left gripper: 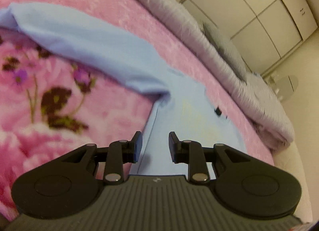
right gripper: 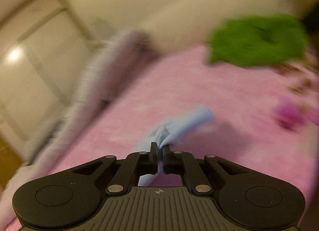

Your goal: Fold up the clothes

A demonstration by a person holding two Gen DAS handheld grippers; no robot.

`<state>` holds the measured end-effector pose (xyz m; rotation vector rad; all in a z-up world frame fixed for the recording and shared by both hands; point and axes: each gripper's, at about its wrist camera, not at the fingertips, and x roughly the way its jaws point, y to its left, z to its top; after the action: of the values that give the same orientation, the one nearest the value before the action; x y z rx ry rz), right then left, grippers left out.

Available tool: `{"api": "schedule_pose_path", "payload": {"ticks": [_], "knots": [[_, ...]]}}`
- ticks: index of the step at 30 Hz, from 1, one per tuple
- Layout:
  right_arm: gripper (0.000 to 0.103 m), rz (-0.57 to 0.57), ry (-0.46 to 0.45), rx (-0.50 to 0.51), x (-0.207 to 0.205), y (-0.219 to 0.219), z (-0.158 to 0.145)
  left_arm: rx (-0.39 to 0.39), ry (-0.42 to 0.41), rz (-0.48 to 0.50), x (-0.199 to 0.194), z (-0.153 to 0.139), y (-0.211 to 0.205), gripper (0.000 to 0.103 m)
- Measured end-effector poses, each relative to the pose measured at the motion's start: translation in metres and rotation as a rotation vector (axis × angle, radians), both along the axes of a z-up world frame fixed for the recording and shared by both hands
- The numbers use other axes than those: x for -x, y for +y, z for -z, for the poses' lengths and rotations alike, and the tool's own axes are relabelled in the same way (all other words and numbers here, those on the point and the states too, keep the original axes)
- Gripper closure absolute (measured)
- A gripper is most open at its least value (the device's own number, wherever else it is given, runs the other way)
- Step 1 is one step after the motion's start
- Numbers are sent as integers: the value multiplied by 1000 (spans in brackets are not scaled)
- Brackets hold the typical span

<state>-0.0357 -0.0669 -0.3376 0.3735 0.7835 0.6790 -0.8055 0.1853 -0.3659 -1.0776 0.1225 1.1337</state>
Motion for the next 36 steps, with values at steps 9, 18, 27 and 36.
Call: {"api": "schedule_pose_path", "payload": {"ticks": [9, 18, 27, 36], "knots": [[56, 68, -214, 415, 68, -7, -15, -40, 49, 125, -8, -14, -21, 80], [56, -722, -222, 336, 290, 9, 0, 27, 290, 299, -61, -13, -46, 79], [56, -634, -147, 397, 327, 2, -38, 35, 569, 328, -82, -39, -103, 74], [56, -667, -201, 402, 368, -11, -55, -26, 659, 380, -96, -49, -141, 74]]}}
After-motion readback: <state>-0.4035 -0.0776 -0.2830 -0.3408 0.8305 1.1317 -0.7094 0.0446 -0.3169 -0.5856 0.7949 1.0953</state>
